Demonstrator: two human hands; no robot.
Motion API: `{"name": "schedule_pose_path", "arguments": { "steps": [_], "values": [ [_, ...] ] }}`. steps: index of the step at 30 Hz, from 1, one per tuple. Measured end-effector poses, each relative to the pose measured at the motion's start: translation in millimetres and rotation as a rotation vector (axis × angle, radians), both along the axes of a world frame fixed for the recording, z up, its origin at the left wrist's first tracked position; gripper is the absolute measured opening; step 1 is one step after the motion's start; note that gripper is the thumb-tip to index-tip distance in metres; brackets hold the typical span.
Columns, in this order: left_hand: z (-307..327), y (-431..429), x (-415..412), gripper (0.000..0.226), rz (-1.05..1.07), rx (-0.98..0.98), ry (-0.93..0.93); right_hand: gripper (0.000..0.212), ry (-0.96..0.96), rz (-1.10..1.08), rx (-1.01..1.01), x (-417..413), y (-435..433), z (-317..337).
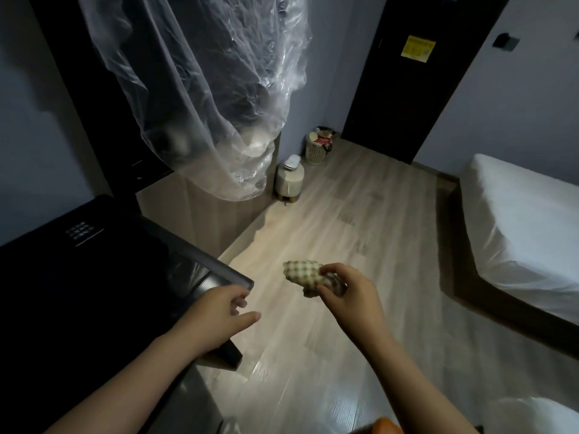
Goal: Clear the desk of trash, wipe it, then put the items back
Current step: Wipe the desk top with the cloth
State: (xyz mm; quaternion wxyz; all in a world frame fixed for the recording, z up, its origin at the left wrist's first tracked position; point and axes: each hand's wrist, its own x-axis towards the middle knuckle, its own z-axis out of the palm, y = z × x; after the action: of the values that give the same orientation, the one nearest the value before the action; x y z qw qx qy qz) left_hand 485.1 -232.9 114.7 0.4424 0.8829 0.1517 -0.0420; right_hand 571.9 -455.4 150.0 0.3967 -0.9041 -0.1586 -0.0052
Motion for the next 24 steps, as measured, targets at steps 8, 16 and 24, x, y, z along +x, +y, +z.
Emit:
{"name": "schedule_pose_path", "arguments": {
  "steps": [8, 16, 24],
  "values": [
    [-3, 49, 113, 0.050, 0.098, -0.011, 0.006, 0.026, -0.001, 0.104, -0.076, 126, 58, 0],
    [-7, 74, 205, 0.043, 0.219, 0.065, 0.011, 0.025, -0.035, 0.288, -0.065, 254, 102, -5],
    [-16, 54, 283, 0.029, 0.471, 0.061, 0.063, 0.025, -0.093, 0.623, -0.104, 386, 136, -10]
  ]
}}
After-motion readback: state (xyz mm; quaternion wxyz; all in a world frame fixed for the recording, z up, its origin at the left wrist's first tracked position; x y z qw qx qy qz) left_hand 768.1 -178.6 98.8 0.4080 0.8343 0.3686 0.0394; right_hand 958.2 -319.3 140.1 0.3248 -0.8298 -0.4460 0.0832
